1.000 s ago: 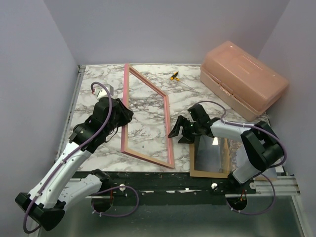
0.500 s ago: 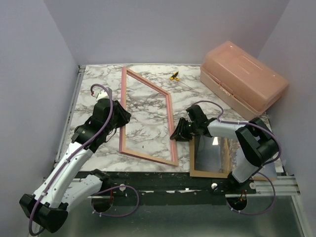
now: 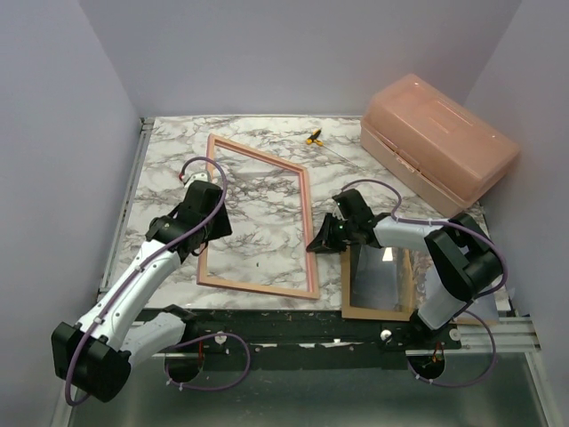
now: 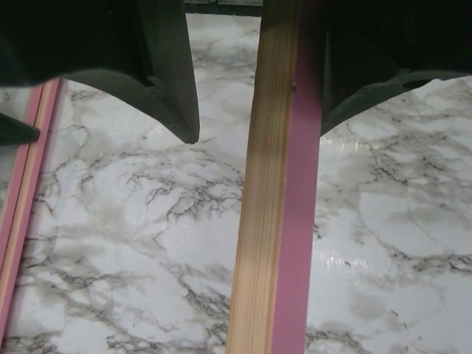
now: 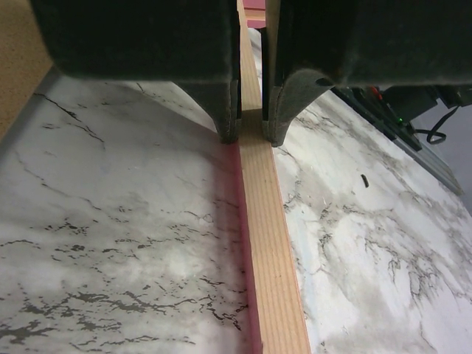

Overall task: Put the photo into the frame
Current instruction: Turn over the photo frame at the center of the board.

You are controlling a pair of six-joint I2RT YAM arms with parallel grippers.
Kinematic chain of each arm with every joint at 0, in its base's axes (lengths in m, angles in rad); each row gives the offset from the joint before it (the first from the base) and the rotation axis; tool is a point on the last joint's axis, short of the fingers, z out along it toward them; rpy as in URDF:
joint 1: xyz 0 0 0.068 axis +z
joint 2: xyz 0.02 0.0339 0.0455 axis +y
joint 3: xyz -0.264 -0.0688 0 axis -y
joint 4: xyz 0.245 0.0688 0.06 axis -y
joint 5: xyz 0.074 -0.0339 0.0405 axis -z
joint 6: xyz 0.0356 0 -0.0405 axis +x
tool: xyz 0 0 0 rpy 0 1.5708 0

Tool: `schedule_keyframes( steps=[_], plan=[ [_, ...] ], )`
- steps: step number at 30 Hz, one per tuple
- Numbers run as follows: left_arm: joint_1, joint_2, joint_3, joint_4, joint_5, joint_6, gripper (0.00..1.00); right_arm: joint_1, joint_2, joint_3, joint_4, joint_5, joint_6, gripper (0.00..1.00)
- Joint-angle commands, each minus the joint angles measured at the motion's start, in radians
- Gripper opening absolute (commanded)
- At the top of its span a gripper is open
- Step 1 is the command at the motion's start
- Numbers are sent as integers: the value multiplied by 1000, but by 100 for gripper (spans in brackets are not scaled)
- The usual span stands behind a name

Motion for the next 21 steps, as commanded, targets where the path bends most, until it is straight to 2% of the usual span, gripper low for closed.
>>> schedule_keyframes(
  steps=[1, 6, 9, 17, 21],
  plan=[
    [-22, 44, -22, -63, 79, -11, 62, 8, 30, -46, -29, 90, 58, 0],
    [-17, 53, -22, -78, 56, 0, 72, 9, 15, -51, -36, 97, 57, 0],
    [-14, 55, -16, -95, 34, 7, 74, 8, 9, -50, -39, 104, 58, 0],
    [-2, 46, 31, -173, -81, 39, 92, 8, 10, -51, -35, 105, 60, 0],
    [6, 51, 52, -200, -103, 57, 93, 8, 9, -53, -33, 105, 61, 0]
  ],
)
